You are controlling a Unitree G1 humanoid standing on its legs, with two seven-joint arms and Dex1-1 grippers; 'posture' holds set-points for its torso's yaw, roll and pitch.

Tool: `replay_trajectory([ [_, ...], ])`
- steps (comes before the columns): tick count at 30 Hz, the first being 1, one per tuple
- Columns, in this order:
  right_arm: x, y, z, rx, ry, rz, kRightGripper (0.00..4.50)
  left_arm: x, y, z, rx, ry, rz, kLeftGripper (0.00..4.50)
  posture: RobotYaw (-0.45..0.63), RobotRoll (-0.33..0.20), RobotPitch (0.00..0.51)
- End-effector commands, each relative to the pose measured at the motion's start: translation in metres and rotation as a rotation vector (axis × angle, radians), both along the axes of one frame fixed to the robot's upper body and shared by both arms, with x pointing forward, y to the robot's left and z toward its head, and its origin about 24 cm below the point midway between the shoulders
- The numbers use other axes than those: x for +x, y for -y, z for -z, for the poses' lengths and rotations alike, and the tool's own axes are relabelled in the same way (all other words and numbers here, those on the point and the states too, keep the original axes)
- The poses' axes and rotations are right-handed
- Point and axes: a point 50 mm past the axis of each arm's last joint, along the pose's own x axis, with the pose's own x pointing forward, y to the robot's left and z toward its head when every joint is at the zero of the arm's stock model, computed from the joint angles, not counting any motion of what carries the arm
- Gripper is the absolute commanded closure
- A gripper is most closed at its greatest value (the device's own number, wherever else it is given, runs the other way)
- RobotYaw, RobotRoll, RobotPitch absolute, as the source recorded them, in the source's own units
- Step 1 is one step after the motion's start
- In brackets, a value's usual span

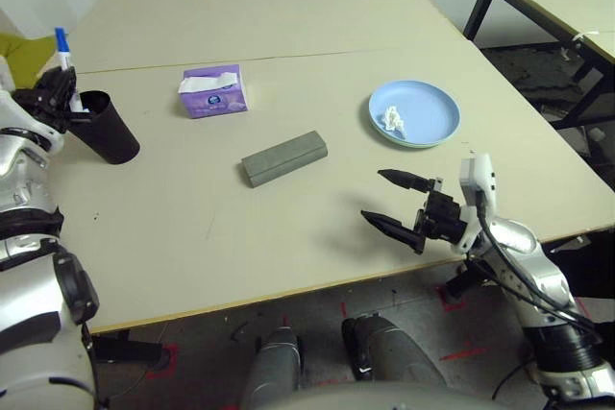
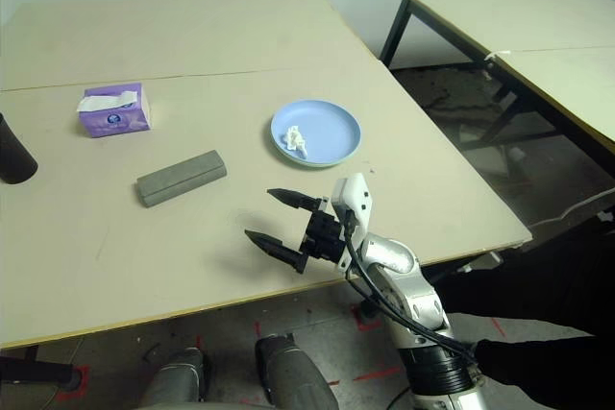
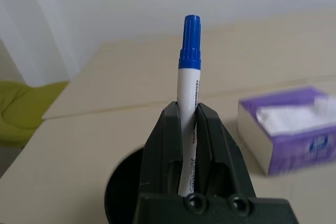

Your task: Organize and tidy the items on the table.

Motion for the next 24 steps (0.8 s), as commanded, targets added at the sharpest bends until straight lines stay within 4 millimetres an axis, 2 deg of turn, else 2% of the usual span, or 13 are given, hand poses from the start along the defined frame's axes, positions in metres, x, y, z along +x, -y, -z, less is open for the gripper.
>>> replay_trajectory([
  [1, -0.0016, 0.0021, 0.0001, 0.004, -0.011, 0.005, 0.0, -0.0026, -0.0027, 0.0095, 0.011, -0.06, -0.014, 4.23, -0.14, 0.0, 0.142],
  [13, -0.0008, -0.0001, -0.001, 0.003, -0.013, -0.009, 0.0, -0.0089, -0.0099, 0.0011, 0.033, -0.037, -0.045, 4.23, -0.13, 0.0, 0.138],
  [24, 0.0014, -0.003, -0.001, -0.002, -0.013, -0.021, 0.0, -0.0091, -0.0097, 0.0005, 0.025, -0.021, -0.049, 0.54, -0.12, 0.0, 0.134],
])
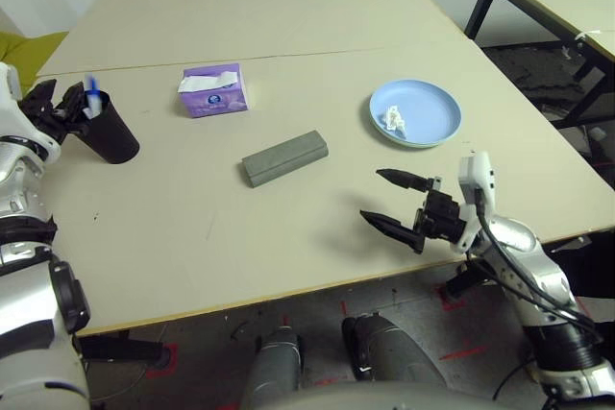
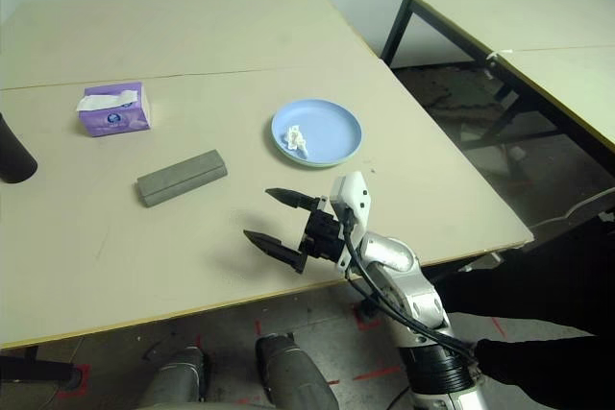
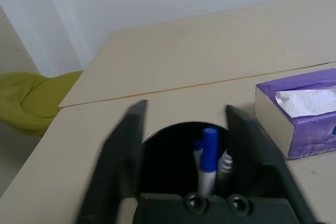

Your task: Organize and tidy the items on the table.

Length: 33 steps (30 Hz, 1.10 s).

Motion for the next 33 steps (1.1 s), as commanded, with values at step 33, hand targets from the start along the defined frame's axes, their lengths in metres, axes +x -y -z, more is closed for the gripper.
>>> replay_trajectory([
  [33, 0.035, 0.104, 0.016, -0.009, 0.17, 0.855, 0.0, -0.161, 0.018, 0.049, -0.158, -0.075, 0.0, 0.01, 0.03, 0.0, 0.195],
])
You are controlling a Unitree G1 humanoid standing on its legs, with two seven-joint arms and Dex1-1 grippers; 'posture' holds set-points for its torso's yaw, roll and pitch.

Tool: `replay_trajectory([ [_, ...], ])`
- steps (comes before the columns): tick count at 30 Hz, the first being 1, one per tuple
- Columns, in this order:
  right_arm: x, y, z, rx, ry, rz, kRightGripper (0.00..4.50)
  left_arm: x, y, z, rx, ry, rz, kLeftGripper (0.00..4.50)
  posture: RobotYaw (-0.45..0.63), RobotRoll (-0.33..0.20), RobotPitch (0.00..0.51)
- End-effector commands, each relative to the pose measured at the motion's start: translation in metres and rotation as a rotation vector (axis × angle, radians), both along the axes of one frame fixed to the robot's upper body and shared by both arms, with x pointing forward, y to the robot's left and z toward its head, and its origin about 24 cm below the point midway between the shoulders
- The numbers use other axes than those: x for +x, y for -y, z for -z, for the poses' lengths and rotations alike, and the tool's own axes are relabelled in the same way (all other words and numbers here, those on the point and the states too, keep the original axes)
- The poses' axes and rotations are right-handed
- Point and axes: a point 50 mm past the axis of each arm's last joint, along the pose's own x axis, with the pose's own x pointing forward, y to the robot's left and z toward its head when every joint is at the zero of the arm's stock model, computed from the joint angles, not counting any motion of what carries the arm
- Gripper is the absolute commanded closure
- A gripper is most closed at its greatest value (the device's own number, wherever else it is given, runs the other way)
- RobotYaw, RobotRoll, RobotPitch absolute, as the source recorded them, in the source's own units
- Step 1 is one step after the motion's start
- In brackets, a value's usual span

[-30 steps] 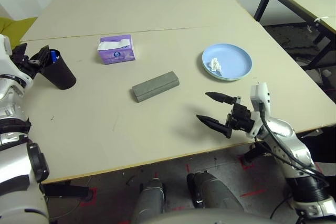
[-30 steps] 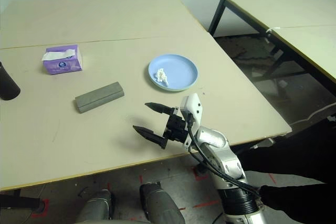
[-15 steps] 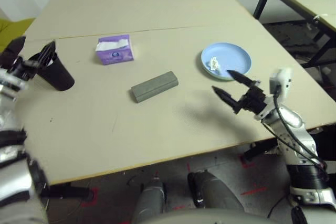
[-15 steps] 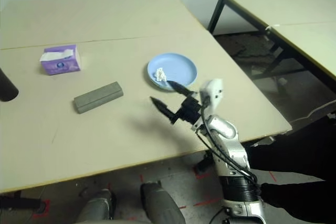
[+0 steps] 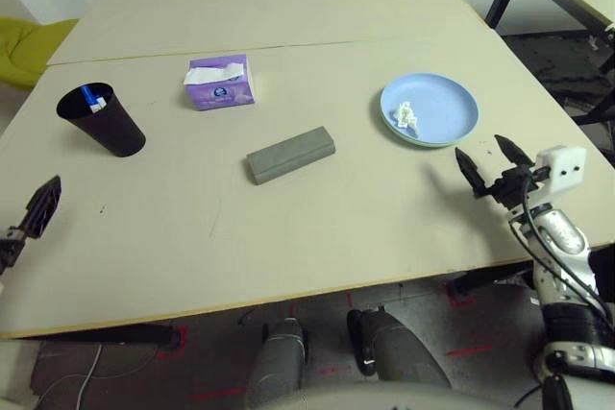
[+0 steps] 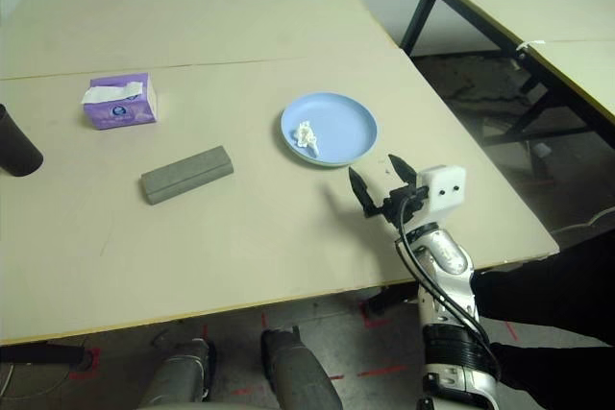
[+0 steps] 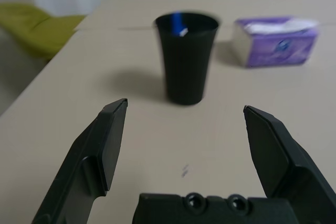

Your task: Organize and tidy the items on the table.

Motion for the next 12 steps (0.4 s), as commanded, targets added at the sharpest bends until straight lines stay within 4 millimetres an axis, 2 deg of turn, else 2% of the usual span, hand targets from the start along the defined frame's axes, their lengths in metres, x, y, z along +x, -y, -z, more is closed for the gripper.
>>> replay_trajectory([
  [1, -0.004, -0.002, 0.0, -0.009, 0.008, 0.015, 0.0, 0.003, 0.004, 0.007, 0.005, -0.041, 0.007, 0.01, 0.03, 0.0, 0.194],
  [4, -0.007, -0.005, -0.003, -0.004, 0.023, 0.026, 0.0, 0.01, 0.011, 0.01, 0.027, -0.053, 0.065, 0.01, 0.02, 0.0, 0.196],
  [12, -0.016, -0.007, -0.007, 0.008, 0.037, 0.057, 0.0, 0.035, 0.021, 0.002, 0.058, -0.034, 0.165, 0.01, 0.0, 0.0, 0.193],
])
